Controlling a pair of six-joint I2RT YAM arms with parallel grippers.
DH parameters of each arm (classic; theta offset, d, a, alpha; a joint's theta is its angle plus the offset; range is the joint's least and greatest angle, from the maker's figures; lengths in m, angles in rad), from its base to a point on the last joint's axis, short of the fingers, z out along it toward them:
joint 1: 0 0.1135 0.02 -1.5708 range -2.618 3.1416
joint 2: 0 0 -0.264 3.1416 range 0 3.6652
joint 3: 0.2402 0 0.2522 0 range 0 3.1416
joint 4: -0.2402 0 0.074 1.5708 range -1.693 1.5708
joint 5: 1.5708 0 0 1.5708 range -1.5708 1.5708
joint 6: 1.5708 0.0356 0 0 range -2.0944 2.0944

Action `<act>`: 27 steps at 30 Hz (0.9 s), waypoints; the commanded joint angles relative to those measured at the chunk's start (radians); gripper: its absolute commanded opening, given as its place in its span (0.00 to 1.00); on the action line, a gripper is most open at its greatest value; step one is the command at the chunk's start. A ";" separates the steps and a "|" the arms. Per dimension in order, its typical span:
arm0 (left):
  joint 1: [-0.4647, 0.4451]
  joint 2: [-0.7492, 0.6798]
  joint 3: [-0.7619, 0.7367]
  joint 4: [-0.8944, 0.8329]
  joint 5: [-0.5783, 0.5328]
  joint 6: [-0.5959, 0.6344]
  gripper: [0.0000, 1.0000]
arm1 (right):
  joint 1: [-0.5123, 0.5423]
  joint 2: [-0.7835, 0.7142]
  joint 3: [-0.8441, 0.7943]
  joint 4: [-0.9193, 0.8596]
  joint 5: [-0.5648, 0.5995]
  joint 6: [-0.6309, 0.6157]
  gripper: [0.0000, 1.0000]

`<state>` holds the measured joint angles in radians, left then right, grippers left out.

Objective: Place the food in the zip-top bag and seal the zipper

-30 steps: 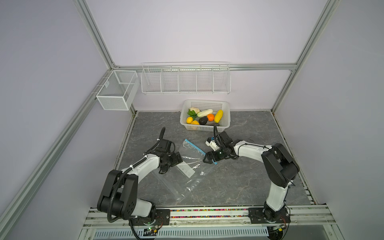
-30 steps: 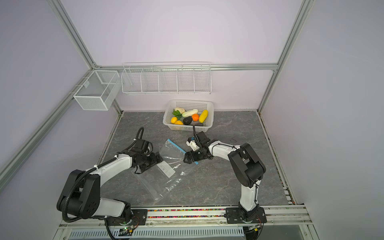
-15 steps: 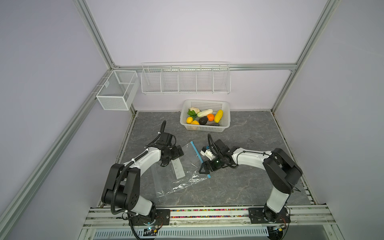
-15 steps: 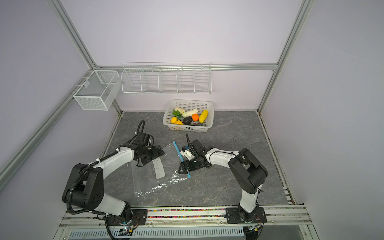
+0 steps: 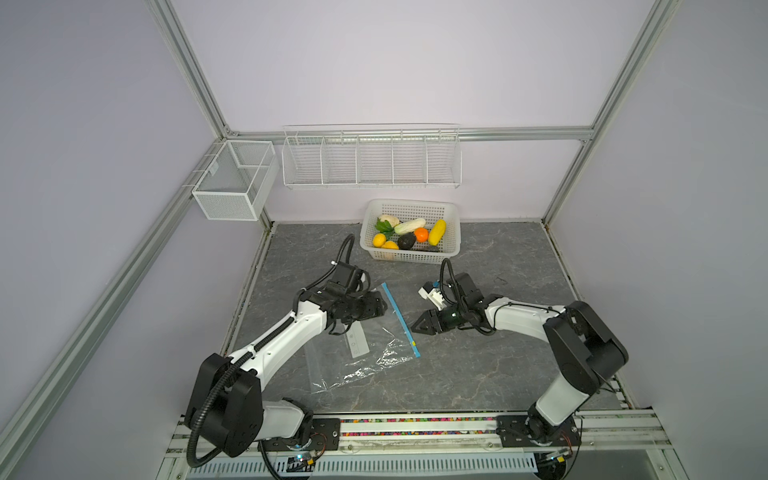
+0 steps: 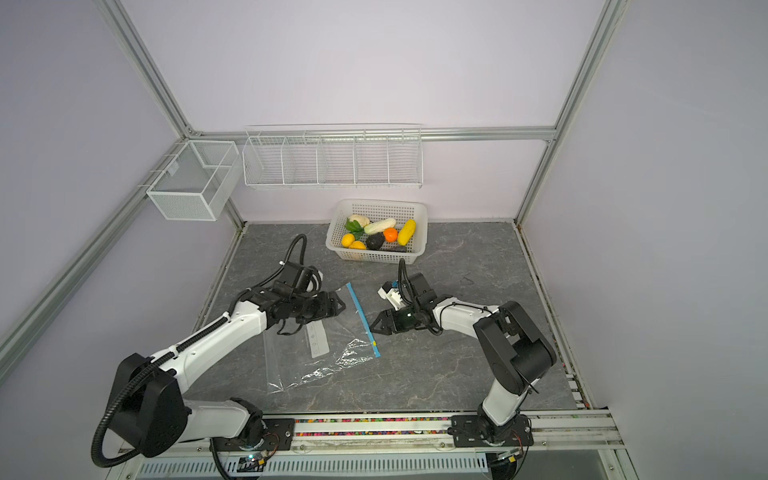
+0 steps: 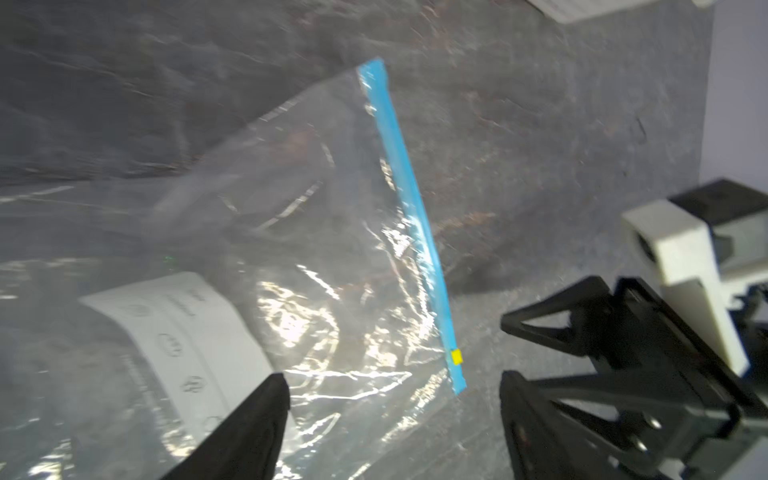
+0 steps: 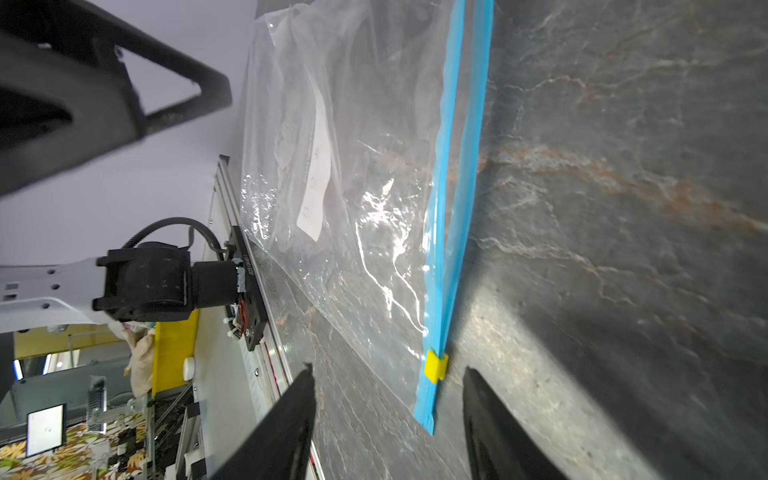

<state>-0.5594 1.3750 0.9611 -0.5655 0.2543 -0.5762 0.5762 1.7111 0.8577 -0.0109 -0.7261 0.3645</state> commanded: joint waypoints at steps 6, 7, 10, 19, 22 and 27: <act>0.024 0.077 -0.040 0.120 0.186 -0.041 0.82 | -0.018 0.072 -0.033 0.236 -0.037 0.006 0.50; 0.033 0.078 -0.054 0.147 0.208 -0.050 0.82 | -0.018 0.078 -0.030 0.238 -0.027 0.002 0.50; 0.063 0.075 -0.089 0.202 0.245 -0.072 0.83 | -0.017 0.110 -0.028 0.272 -0.007 -0.005 0.49; 0.107 0.112 -0.149 0.236 0.251 -0.049 0.79 | -0.009 0.224 -0.009 0.403 -0.052 0.068 0.39; 0.123 0.133 -0.171 0.246 0.255 -0.037 0.78 | -0.007 0.233 -0.011 0.419 -0.063 0.077 0.36; 0.150 0.169 -0.219 0.299 0.268 -0.033 0.77 | 0.001 0.257 -0.005 0.422 -0.070 0.088 0.30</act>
<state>-0.4236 1.5208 0.7612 -0.3119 0.5014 -0.6304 0.5694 1.9373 0.8406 0.3820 -0.7723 0.4374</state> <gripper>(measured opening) 0.771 0.308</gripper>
